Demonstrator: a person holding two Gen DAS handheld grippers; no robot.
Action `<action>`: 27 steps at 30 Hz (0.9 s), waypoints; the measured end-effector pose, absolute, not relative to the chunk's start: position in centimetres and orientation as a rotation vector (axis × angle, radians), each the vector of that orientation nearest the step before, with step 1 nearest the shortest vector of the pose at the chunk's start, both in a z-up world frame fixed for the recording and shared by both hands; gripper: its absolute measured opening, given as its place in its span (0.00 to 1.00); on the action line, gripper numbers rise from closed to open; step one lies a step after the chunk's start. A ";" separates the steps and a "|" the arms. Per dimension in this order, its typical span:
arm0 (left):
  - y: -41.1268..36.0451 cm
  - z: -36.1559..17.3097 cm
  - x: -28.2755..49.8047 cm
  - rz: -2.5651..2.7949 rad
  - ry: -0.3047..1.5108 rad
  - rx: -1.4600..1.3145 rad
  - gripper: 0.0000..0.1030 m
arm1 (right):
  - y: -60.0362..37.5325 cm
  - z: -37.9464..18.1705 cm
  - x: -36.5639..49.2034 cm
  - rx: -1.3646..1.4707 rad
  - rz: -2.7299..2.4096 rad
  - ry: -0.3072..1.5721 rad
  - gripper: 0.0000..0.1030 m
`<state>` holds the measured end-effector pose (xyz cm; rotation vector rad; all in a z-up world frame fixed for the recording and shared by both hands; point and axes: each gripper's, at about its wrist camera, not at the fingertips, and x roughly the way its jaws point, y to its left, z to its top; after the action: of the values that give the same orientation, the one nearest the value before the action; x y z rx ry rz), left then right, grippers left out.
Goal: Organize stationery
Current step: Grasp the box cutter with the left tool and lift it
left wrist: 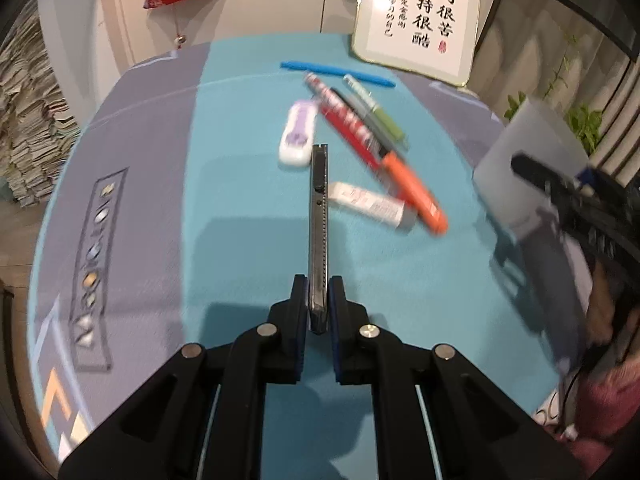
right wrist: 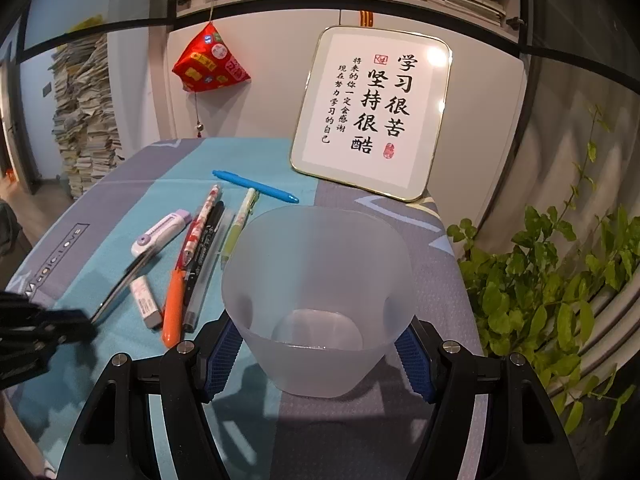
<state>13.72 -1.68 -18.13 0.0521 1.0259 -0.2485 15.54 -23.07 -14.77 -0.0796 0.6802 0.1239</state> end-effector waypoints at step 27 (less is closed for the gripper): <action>-2.9 -18.9 17.7 -0.201 0.990 0.149 0.41 | -23.8 -16.3 15.5 -0.069 0.311 0.663 0.70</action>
<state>17.66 -2.87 -18.94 0.1494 0.9901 -0.2007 15.54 -23.76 -16.28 -0.0686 0.6633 0.3106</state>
